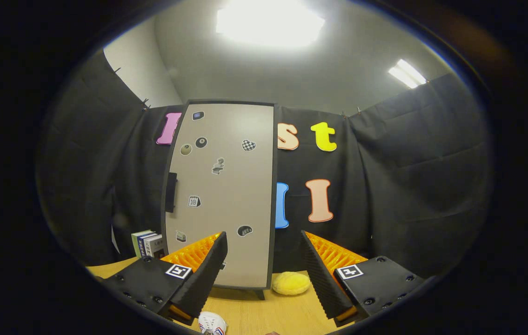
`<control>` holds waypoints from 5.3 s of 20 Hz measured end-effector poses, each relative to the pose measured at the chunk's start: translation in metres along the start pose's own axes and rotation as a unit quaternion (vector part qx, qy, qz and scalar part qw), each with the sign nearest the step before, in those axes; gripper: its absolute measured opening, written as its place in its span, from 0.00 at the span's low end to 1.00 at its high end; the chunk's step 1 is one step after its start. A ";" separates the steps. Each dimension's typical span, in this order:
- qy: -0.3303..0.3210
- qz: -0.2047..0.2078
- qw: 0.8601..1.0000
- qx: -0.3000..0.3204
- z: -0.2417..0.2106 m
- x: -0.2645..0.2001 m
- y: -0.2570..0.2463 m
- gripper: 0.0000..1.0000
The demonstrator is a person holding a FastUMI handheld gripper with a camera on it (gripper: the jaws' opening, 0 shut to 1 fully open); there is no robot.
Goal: Open the shoe cabinet door, grab the shoes and put them into the shoe cabinet, then close the shoe cabinet door.
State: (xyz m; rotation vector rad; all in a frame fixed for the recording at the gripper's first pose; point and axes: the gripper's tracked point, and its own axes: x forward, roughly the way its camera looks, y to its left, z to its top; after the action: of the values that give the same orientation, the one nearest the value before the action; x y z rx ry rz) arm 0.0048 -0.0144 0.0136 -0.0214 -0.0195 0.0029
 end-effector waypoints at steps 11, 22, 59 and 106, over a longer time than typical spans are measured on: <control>-0.010 0.059 0.997 0.046 0.054 0.100 0.033 0.97; 0.015 0.159 0.985 0.065 0.051 0.192 0.169 0.97; 0.092 0.242 0.964 0.062 0.009 0.241 0.303 0.11; 0.074 0.148 0.985 0.045 0.008 0.151 0.051 0.07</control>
State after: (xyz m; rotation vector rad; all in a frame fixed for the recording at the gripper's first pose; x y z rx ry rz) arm 0.1553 0.0376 0.0232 0.0669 0.1317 0.2998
